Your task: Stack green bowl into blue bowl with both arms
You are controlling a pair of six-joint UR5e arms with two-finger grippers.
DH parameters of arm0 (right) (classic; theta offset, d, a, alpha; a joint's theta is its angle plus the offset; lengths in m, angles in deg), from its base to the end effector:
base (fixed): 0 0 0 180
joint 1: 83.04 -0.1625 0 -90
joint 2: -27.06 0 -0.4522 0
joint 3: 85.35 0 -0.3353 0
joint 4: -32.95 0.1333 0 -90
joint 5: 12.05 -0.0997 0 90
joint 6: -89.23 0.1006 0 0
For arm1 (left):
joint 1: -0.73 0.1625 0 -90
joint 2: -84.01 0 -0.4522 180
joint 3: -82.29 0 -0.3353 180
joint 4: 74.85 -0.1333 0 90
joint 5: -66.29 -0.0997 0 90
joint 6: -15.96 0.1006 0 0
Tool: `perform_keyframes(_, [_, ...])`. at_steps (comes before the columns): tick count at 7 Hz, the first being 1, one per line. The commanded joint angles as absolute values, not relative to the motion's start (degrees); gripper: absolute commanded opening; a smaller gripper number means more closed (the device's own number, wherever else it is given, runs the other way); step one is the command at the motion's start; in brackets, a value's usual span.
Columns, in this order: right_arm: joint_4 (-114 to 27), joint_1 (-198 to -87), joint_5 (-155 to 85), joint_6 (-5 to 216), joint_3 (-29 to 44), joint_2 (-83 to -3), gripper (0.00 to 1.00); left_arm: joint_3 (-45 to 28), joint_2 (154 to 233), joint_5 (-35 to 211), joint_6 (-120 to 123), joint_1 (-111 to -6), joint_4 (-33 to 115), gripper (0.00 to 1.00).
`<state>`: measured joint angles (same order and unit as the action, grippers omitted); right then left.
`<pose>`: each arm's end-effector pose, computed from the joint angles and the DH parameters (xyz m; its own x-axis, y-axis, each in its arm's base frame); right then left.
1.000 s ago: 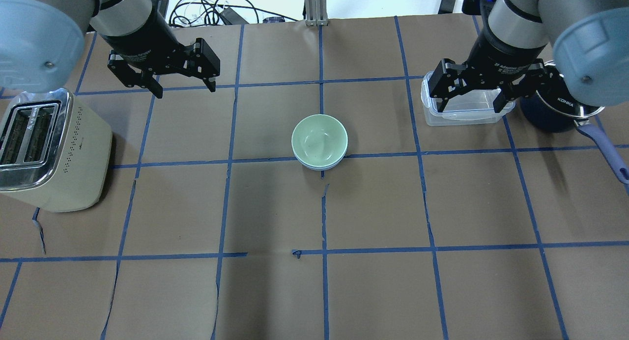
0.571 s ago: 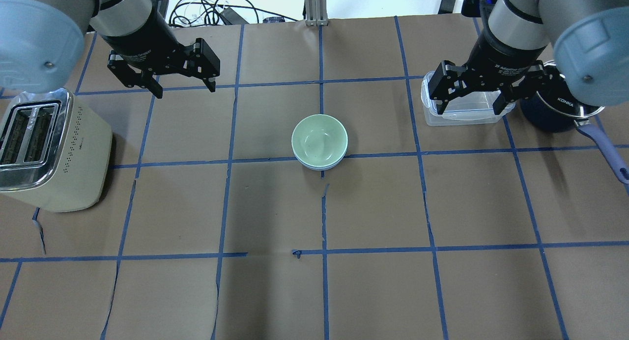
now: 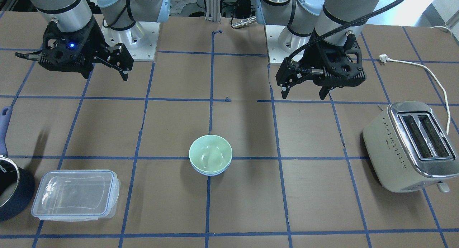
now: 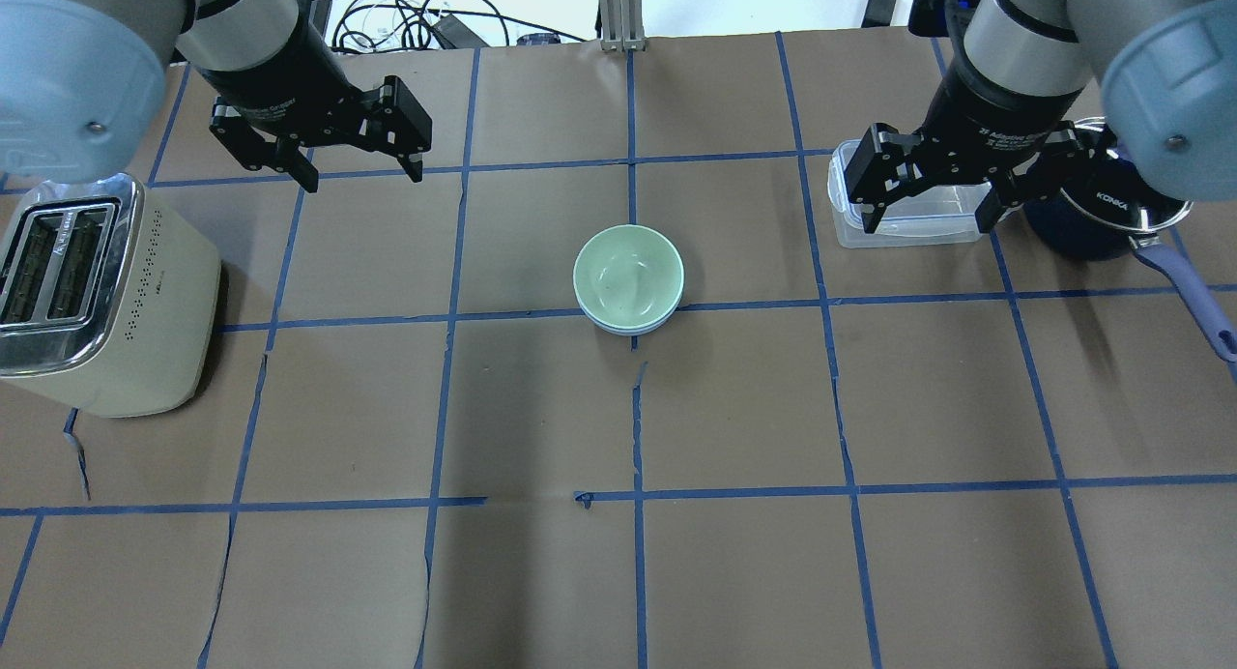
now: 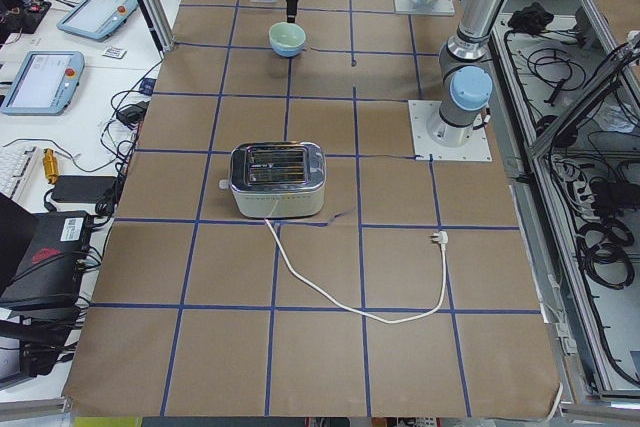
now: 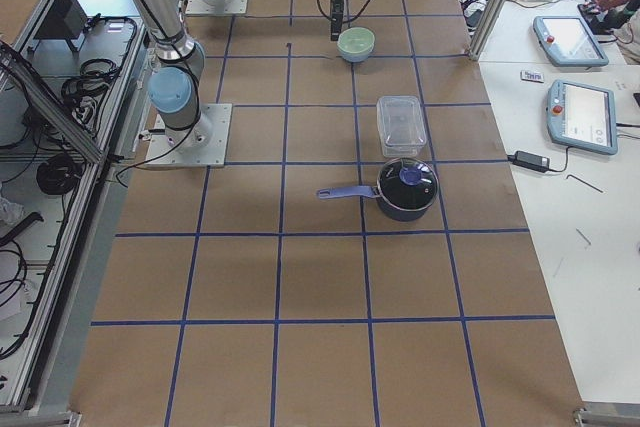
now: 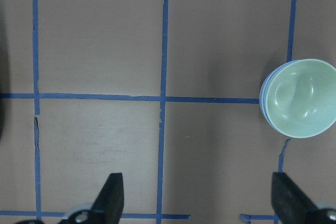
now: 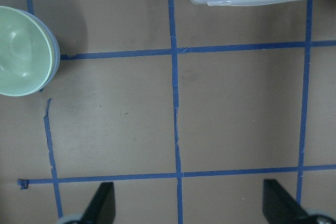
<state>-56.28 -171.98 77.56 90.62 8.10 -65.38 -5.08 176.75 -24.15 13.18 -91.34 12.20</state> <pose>0.1263 -0.4149 0.5047 -0.9991 0.0429 -0.0060 0.0427 0.9986 0.0312 -0.1491 -0.4564 0.5180 -0.9999 -0.0127 -0.0053 -0.0124 0.9987 -0.0499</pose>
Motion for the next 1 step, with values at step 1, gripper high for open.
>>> perform_keyframes(1, [-56.0,-172.0,77.6,90.3,8.1,-65.4,1.00,-5.1,176.7,-24.2,16.0,-91.4,12.1,1.00])
